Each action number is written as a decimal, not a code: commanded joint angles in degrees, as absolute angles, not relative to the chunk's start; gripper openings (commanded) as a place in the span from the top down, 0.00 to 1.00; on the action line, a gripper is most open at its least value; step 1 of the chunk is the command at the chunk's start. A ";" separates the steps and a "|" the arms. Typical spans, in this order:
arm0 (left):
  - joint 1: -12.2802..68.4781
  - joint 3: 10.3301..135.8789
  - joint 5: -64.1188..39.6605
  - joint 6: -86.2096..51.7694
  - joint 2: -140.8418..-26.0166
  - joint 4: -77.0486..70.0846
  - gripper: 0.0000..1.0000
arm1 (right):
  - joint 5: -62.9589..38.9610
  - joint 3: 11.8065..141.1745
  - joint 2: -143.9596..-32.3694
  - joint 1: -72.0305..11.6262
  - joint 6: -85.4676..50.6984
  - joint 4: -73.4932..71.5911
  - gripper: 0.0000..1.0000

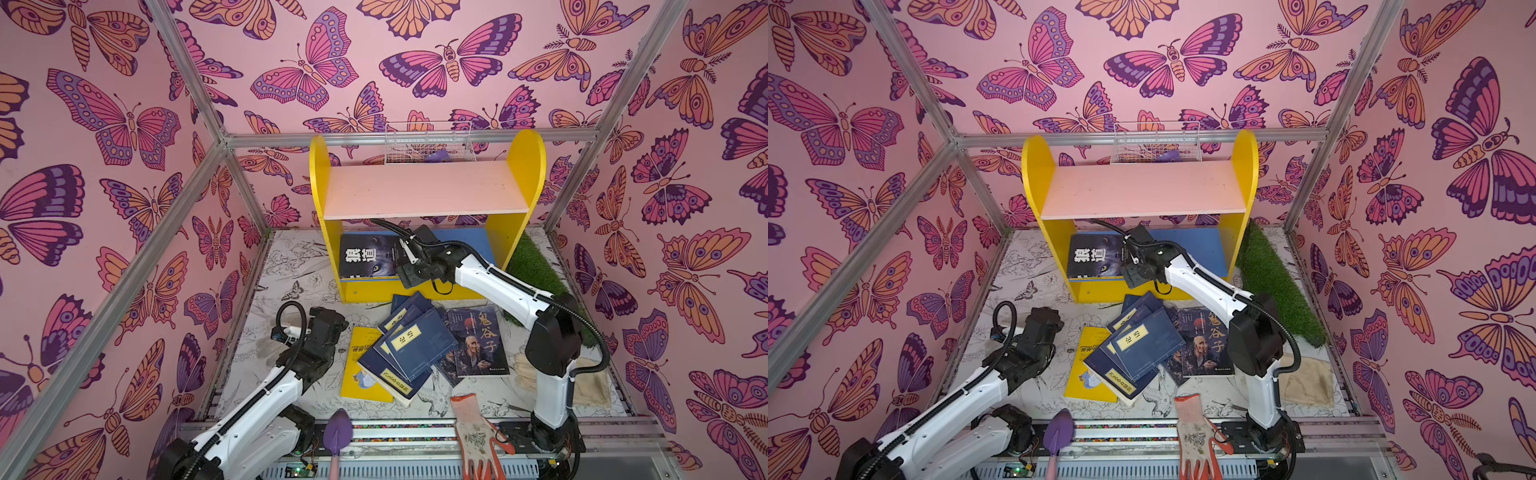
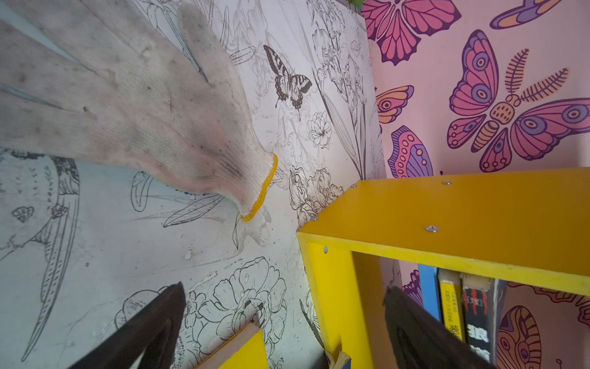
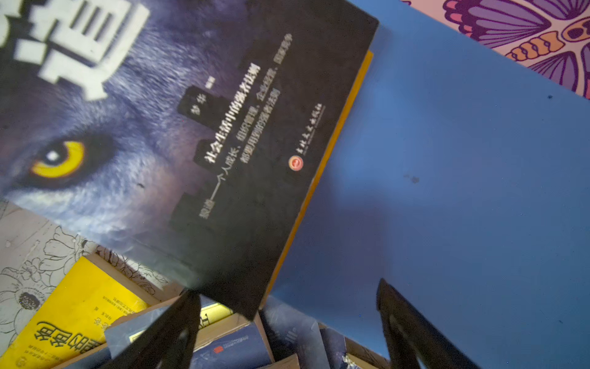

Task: Stacking books/files
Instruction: Move the book to the bookshelf, then move the book among the books.

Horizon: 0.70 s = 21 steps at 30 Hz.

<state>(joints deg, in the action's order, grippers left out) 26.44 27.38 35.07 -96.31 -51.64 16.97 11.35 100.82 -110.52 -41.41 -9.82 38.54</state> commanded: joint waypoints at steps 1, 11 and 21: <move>26.02 27.06 34.83 -95.41 -52.59 18.16 0.01 | 17.07 91.78 -100.71 -40.90 -14.60 28.09 0.12; 26.02 35.30 30.65 -78.69 -61.55 18.77 0.01 | 31.46 69.01 -84.55 -40.24 -28.78 31.96 0.12; 26.02 40.70 23.14 -74.38 -69.84 18.70 0.01 | 18.89 51.45 -73.68 -44.83 -27.32 46.16 0.11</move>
